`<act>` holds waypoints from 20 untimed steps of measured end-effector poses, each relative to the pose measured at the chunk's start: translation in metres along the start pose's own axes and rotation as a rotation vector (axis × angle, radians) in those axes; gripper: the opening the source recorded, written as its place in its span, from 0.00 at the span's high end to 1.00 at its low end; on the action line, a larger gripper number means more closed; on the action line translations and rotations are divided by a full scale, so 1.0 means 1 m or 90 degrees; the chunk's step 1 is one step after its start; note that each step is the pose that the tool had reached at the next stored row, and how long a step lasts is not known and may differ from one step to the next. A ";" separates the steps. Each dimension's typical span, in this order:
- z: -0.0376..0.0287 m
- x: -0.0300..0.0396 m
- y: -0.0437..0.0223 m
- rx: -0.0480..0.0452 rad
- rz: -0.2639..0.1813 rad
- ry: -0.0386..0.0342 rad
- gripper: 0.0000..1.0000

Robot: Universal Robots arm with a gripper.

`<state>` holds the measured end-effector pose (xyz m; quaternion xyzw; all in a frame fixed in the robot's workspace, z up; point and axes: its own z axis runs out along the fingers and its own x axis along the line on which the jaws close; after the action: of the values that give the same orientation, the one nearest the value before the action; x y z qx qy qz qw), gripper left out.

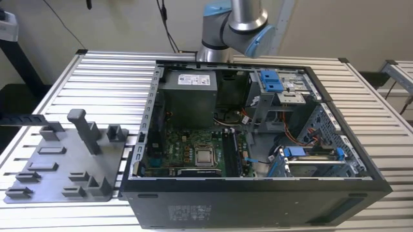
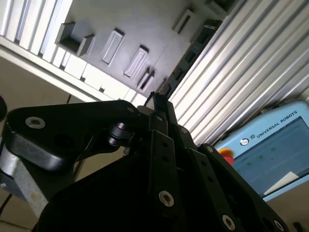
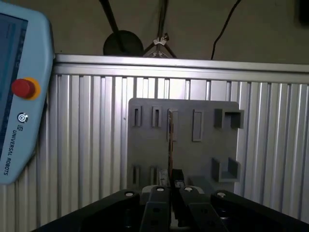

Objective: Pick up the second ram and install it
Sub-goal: 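Pick up the second ram and move it above second insertion slot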

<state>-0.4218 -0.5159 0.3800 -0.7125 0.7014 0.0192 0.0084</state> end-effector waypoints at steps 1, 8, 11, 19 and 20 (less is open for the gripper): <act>-0.0023 -0.0001 0.0000 0.0000 0.000 0.0000 0.86; -0.0181 -0.0007 0.0003 0.0001 0.000 0.0000 0.86; -0.0236 -0.0009 0.0004 0.0001 0.000 -0.0001 0.86; -0.0363 -0.0014 0.0006 0.0000 0.000 0.0000 0.86; -0.0380 -0.0015 0.0006 0.0001 0.000 0.0000 0.86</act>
<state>-0.4219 -0.5159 0.4180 -0.7125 0.7014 0.0192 0.0084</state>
